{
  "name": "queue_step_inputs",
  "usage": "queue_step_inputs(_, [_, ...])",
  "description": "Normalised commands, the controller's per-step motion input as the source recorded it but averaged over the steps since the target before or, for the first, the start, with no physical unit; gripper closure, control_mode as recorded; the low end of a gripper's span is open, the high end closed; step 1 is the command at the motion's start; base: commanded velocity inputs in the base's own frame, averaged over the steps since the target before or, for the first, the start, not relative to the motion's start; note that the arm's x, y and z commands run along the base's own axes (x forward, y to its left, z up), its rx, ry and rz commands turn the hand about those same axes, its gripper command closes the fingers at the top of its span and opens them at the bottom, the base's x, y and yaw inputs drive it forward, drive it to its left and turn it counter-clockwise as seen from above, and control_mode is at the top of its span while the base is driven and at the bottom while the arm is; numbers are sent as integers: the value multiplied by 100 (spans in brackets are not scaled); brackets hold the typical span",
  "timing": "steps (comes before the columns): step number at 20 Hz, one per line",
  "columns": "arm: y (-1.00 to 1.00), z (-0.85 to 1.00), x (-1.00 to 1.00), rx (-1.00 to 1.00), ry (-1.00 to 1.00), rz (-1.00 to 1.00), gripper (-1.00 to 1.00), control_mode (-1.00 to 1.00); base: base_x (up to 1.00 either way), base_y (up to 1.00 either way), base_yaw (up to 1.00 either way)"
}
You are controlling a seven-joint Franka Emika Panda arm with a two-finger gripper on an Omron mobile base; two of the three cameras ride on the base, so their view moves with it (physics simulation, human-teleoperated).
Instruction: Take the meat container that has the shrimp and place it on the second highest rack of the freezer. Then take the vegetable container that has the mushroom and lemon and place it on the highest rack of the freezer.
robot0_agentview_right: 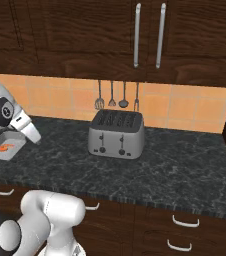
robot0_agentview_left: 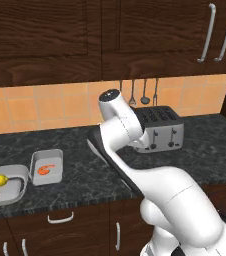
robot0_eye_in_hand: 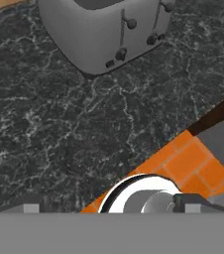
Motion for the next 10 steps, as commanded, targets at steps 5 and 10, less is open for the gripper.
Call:
queue_step_inputs(5, [49,-25,-8,12,-1,-39,-100,-100,0,0,0])
queue_step_inputs(10, [16,-32,20,14,0,-16,-100,-100,0,0,0])
